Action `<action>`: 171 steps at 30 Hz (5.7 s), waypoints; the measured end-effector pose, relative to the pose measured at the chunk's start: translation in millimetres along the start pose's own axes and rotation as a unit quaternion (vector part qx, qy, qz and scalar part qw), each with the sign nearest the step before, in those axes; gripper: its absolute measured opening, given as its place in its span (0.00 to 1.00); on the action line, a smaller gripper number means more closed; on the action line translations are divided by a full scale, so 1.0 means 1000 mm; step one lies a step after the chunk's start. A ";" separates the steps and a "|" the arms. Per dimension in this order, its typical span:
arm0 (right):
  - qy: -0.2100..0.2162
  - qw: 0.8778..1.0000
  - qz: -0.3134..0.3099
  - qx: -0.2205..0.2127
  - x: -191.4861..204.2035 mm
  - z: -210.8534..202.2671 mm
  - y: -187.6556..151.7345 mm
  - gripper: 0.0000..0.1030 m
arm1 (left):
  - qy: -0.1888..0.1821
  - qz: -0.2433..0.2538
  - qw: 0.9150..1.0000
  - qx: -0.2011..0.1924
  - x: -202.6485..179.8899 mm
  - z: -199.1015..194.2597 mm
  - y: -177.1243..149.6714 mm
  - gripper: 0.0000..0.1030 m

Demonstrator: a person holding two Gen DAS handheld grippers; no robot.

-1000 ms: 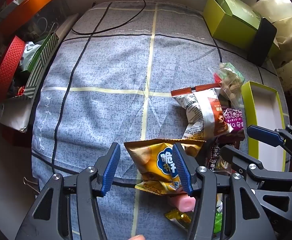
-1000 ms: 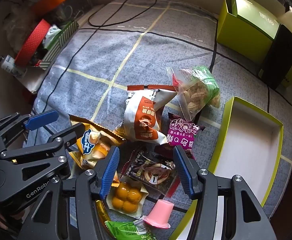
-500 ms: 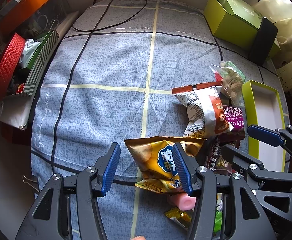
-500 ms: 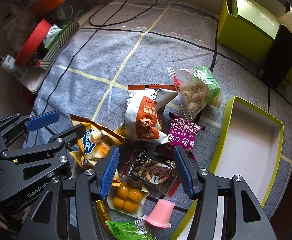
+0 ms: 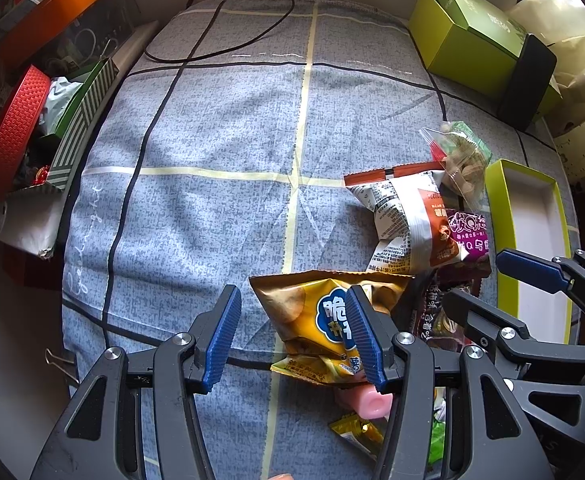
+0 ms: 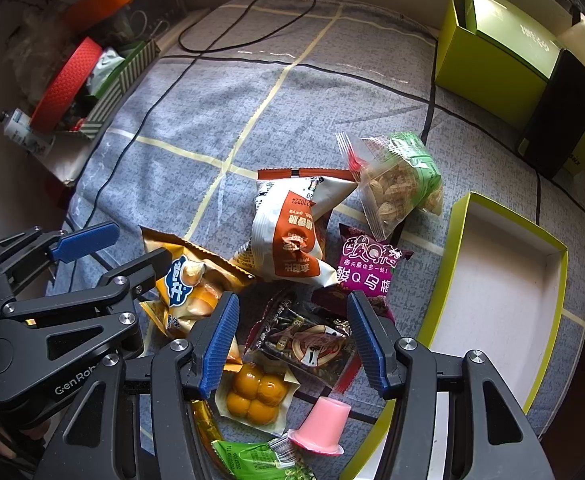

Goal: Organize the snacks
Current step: 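Lower the left gripper around the yellow chip bag in the pile, then close the left gripper on the yellow chip bag and lift it, then grasp the white-and-orange snack bag with the right gripper while the left holds the chip bag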

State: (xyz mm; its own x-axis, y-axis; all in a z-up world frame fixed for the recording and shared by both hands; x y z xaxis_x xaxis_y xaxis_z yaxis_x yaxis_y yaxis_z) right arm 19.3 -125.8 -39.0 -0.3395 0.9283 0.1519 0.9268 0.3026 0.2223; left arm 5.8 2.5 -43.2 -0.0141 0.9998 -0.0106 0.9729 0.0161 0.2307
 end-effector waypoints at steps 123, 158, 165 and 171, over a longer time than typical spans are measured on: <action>-0.016 0.999 0.041 0.017 -0.030 0.007 -0.008 0.54 | -0.119 -0.047 0.989 0.074 -0.021 0.042 0.001 0.60; 0.004 0.999 0.046 0.009 -0.024 0.004 0.006 0.54 | -0.103 0.020 0.994 0.019 -0.015 0.024 0.004 0.28; 0.005 0.999 0.047 0.010 -0.023 0.005 0.005 0.54 | -0.102 0.009 0.995 0.012 0.006 0.016 0.001 0.26; 0.009 0.999 0.046 0.009 -0.020 0.005 0.005 0.54 | -0.084 -0.001 0.996 0.007 0.017 0.012 0.000 0.24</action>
State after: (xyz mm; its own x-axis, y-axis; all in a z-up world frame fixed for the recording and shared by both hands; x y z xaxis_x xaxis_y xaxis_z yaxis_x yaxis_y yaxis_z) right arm 31.4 -142.1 -45.8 -0.2561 0.9484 0.1872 0.9567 0.2208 0.1898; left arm 8.7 19.9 -54.7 0.0208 0.9845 -0.1739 0.9761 0.0176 0.2164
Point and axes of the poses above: each gripper's, at about its wrist camera, not at the fingertips, and z roughly the way its jaws point, x to its left, y to its top, the point moved 4 cm from there along z, roughly the way its jaws point, and after that the axes turned 1 degree about x, right-handed, at the moved point
